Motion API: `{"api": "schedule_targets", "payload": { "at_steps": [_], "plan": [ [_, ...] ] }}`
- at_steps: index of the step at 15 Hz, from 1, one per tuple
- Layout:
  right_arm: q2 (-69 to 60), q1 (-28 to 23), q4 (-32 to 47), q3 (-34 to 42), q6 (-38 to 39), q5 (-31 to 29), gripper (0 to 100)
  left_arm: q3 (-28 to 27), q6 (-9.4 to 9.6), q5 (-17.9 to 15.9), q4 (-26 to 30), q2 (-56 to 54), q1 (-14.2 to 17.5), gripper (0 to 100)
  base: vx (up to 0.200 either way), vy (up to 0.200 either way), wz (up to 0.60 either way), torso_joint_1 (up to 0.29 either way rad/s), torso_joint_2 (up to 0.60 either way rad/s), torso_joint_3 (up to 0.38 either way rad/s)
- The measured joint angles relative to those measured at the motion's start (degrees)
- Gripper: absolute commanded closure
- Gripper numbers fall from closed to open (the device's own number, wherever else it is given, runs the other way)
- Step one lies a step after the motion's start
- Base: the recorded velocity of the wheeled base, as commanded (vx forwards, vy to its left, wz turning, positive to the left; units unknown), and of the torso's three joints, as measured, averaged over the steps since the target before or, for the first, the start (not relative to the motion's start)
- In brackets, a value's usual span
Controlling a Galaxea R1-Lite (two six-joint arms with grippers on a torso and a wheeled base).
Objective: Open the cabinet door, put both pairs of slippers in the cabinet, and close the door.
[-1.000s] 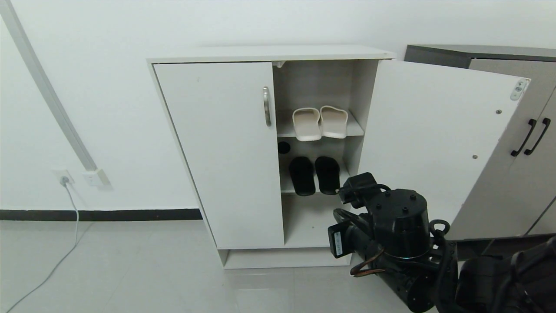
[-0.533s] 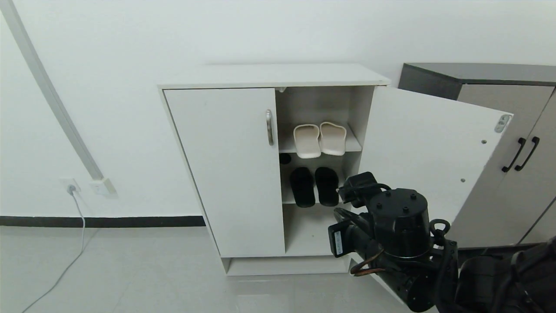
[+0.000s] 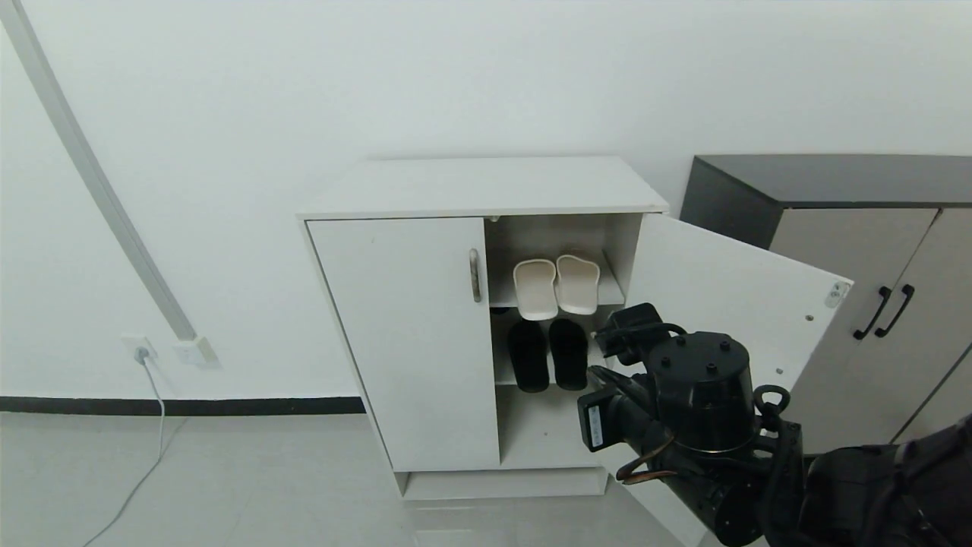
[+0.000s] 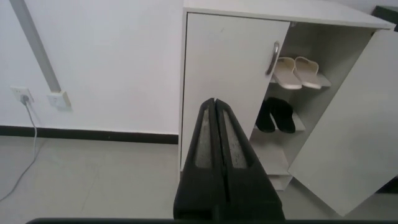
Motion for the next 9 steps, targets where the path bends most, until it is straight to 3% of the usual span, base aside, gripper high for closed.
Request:
{"api": "schedule_targets", "payload": {
  "at_steps": [9],
  "plan": [
    [0.0, -0.5, 0.0, 0.2, 0.0, 0.0, 100, 0.0, 0.00, 0.0, 0.0, 0.0, 0.0, 100, 0.000, 0.000, 0.00, 0.208, -0.52, -0.314]
  ]
}}
